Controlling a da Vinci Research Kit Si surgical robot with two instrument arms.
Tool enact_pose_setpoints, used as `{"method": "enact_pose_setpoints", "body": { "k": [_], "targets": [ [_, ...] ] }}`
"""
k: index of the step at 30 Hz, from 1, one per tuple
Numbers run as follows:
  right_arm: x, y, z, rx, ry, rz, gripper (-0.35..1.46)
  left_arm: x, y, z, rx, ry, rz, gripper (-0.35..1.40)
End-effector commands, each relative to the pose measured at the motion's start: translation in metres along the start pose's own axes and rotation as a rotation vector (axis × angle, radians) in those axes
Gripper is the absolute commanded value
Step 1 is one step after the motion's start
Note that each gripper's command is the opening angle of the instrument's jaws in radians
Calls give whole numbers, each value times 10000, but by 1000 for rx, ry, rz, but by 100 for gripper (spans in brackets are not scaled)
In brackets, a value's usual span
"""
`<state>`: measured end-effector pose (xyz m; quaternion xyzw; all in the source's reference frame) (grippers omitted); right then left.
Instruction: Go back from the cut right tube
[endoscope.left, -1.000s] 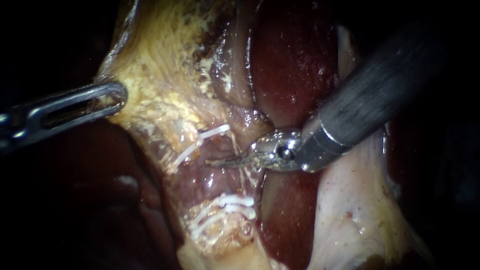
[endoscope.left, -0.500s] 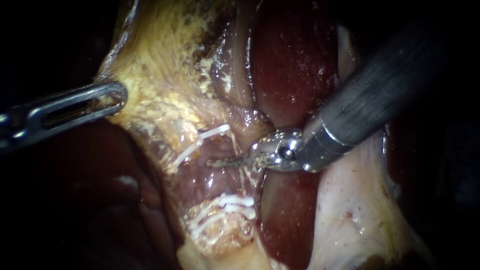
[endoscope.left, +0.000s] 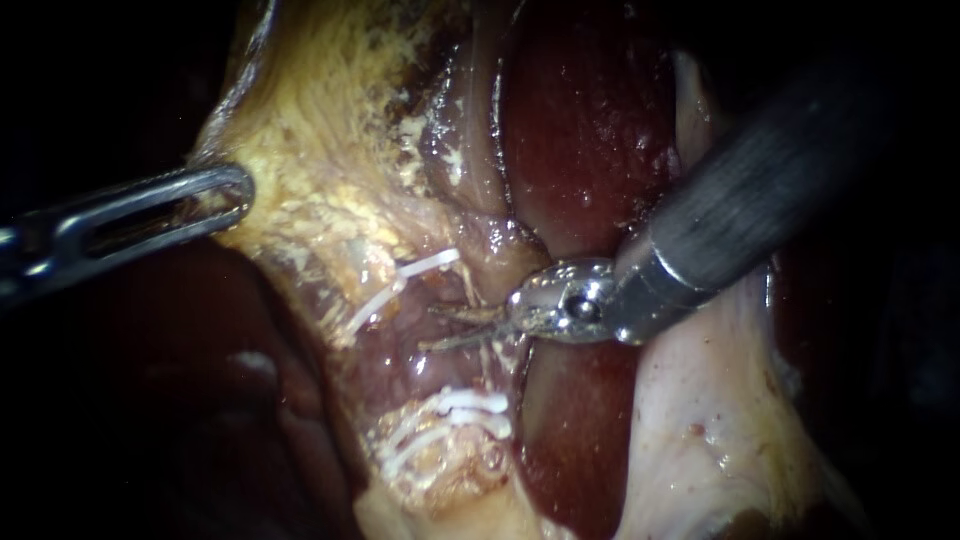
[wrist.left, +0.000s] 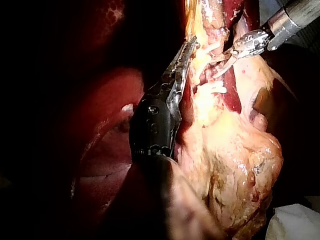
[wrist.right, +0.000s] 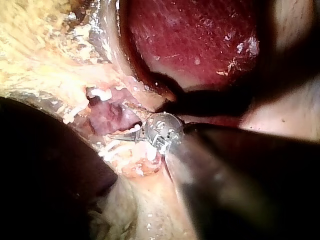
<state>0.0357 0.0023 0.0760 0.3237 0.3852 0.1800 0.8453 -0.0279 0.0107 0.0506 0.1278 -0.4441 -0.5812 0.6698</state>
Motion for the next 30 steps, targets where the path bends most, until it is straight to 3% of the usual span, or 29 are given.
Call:
{"method": "enact_pose_setpoints", "body": {
  "k": [1,7,9,15,24,30],
  "targets": [
    [-2,-1,-5,-4,16,-34,108,0,1,0,0,0,0,-35],
    [-11,-11,-51,-65,93,-242,136,0,2,0,-2,-1,0,-35],
    [-5,-10,-71,-114,117,-302,143,0,2,0,-2,-1,0,-35],
    [12,-11,-124,-168,169,-387,143,-1,4,1,-2,-1,0,-35],
    [16,-18,-149,-184,178,-448,143,9,19,14,-4,-3,-1,-35],
    [10,-18,-147,-178,176,-482,143,38,40,49,-26,13,-2,-35]
  ]
}}
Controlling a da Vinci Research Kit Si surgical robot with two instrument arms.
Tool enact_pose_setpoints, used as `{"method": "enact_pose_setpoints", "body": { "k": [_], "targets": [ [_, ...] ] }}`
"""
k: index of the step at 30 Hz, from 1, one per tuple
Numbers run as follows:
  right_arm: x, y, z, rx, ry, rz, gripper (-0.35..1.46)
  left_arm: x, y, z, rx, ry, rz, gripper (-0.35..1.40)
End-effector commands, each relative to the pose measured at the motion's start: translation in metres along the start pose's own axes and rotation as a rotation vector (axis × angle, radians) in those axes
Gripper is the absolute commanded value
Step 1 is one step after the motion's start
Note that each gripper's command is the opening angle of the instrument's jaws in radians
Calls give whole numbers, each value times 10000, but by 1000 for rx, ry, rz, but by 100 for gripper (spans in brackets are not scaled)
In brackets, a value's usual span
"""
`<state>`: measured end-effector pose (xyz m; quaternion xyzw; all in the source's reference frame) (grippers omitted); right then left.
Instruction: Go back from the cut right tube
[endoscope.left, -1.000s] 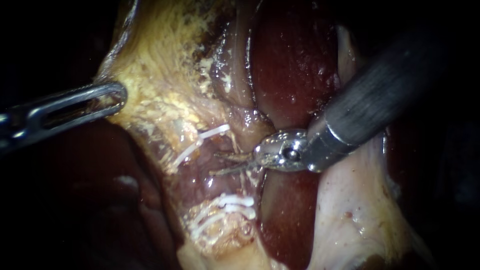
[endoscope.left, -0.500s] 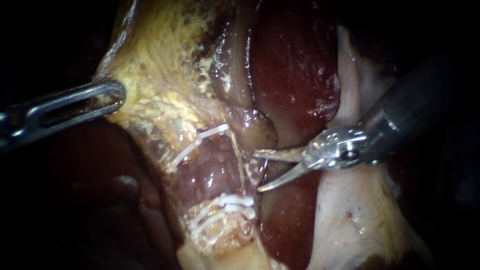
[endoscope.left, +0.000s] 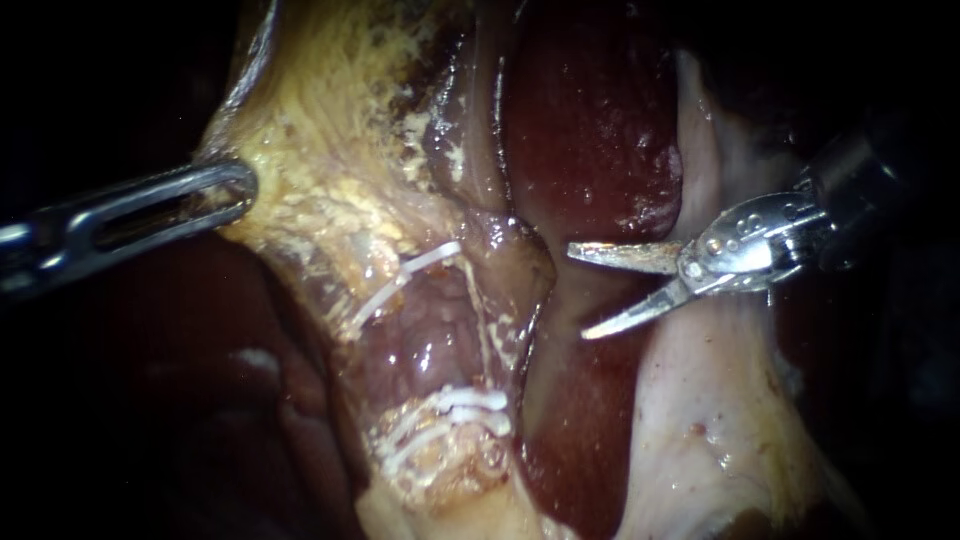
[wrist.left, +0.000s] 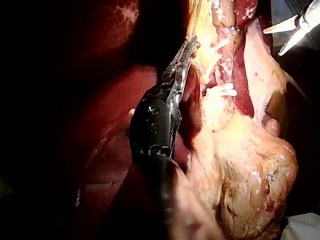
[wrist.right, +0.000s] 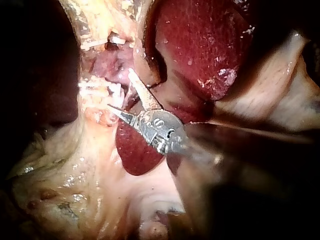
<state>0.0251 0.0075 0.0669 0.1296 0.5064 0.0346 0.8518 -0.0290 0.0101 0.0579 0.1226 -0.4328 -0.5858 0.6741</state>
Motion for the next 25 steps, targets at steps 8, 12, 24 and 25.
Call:
{"method": "enact_pose_setpoints", "body": {
  "k": [8,12,24,25],
  "targets": [
    [-4,-2,0,4,0,-9,143,31,2,76,28,39,12,-35],
    [-5,-2,-1,4,0,-9,143,32,-2,97,37,42,11,-35],
    [-5,-2,-2,5,0,-15,143,32,-6,102,45,45,11,-35],
    [-5,-2,-2,5,0,-15,143,32,-6,102,45,45,11,-35]
  ]
}}
